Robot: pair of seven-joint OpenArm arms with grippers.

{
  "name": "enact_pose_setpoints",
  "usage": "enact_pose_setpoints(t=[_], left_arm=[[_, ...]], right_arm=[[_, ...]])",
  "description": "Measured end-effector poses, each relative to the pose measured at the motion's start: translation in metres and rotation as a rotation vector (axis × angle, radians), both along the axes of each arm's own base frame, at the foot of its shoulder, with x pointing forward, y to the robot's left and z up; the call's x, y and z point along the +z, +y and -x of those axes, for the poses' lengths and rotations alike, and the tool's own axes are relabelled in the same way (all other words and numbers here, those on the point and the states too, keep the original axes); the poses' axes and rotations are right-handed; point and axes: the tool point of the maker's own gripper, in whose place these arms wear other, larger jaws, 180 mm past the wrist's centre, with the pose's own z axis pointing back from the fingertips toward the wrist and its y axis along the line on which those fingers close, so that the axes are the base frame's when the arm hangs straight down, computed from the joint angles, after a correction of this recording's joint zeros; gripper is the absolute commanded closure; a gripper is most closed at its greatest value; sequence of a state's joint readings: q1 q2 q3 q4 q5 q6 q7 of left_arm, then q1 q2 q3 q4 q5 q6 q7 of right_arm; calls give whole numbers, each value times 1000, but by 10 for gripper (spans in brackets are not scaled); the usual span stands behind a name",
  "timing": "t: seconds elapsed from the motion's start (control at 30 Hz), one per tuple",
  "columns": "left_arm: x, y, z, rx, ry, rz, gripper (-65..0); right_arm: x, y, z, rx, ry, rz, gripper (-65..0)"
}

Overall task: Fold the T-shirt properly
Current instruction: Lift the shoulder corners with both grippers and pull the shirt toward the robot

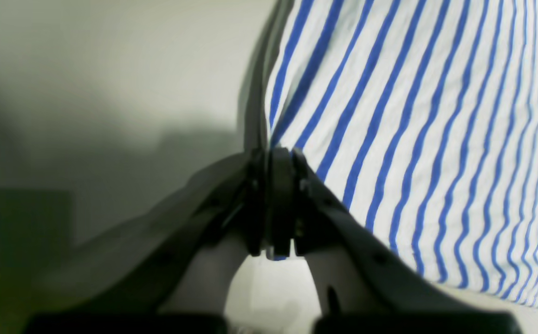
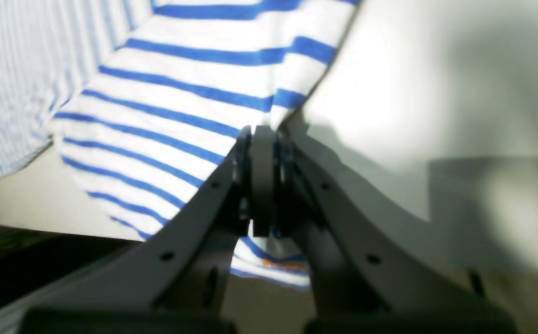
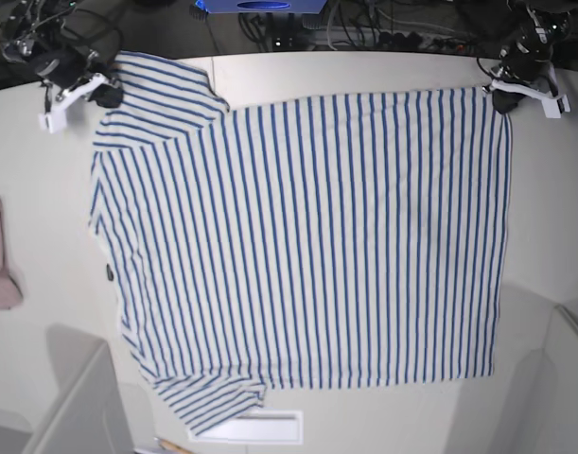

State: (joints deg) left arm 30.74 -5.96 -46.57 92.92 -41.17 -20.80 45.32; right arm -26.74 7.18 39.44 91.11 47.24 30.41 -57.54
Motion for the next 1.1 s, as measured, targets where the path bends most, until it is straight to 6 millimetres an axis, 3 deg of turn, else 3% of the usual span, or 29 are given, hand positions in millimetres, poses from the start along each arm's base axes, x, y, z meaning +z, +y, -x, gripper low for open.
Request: enact_pose_setpoints(t=[0.1, 0.3, 0.4, 0.57, 0.77, 1.1], left_arm=[[7, 1, 5, -9, 11, -26, 0], [22, 0, 10, -42, 8, -66, 0], [28, -1, 17, -60, 21, -86, 0], [38, -3, 7, -77, -12, -105, 0], [45, -3, -11, -80, -56, -112, 0], [61, -3, -44, -49, -146, -118, 0]], right_arm=[[7, -3, 8, 24, 21, 45, 0], [28, -1, 0, 62, -36, 94, 0], [35, 8, 4, 81, -30, 98, 0], [53, 13, -17, 100, -103, 119, 0], [54, 17, -23, 97, -115, 111, 0], [69, 21, -61, 113, -181, 105, 0]])
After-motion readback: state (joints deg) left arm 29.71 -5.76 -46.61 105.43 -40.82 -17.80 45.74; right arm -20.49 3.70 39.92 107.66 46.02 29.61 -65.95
